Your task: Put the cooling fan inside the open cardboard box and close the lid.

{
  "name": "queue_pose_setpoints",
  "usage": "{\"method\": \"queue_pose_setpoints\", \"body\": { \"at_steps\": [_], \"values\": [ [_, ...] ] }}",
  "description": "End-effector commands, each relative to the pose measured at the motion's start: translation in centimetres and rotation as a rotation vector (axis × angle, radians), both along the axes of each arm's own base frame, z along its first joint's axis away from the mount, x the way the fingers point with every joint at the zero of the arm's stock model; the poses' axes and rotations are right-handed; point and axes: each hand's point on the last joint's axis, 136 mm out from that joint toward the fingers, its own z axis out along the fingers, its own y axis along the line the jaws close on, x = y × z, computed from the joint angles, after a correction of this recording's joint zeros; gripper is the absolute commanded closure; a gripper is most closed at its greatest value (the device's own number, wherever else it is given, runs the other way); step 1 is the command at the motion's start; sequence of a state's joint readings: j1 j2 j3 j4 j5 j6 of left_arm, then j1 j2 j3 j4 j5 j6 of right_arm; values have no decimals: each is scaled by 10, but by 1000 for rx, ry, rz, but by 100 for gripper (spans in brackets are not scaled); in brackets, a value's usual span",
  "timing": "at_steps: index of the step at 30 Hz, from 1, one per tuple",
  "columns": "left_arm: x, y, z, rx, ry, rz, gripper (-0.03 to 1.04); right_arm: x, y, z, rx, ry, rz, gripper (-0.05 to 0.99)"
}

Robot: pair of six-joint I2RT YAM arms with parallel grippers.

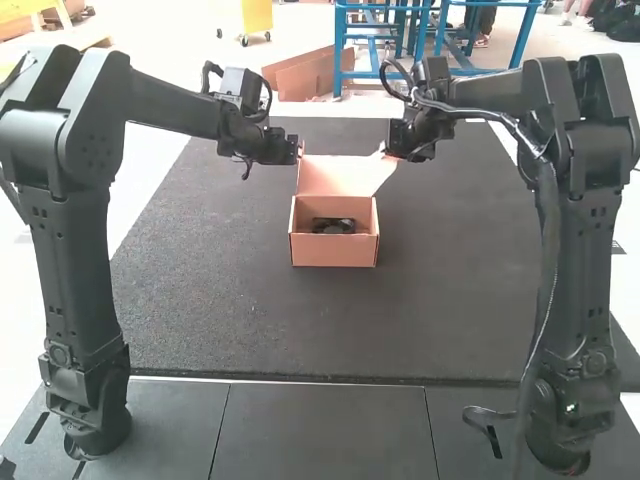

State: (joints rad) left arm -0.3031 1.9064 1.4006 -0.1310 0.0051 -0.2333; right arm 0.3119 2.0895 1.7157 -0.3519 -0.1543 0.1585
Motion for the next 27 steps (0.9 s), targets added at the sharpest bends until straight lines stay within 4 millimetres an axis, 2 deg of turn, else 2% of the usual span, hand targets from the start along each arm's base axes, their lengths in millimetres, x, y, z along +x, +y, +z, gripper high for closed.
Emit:
{"method": "queue_pose_setpoints", "body": {
  "at_steps": [1,7,10,27],
  "values": [
    [7,-8,5,-16,-11,-13,4,1,-6,57,38,-101,-16,54],
    [6,-7,5,-13,-9,-13,4,-7,-8,60,35,-101,-11,54],
    [6,-7,6,-14,-12,-13,4,-9,-9,59,33,-97,-11,59],
    [6,-7,12,-16,-21,-13,4,-12,-4,39,28,-58,-3,59]
  ]
}}
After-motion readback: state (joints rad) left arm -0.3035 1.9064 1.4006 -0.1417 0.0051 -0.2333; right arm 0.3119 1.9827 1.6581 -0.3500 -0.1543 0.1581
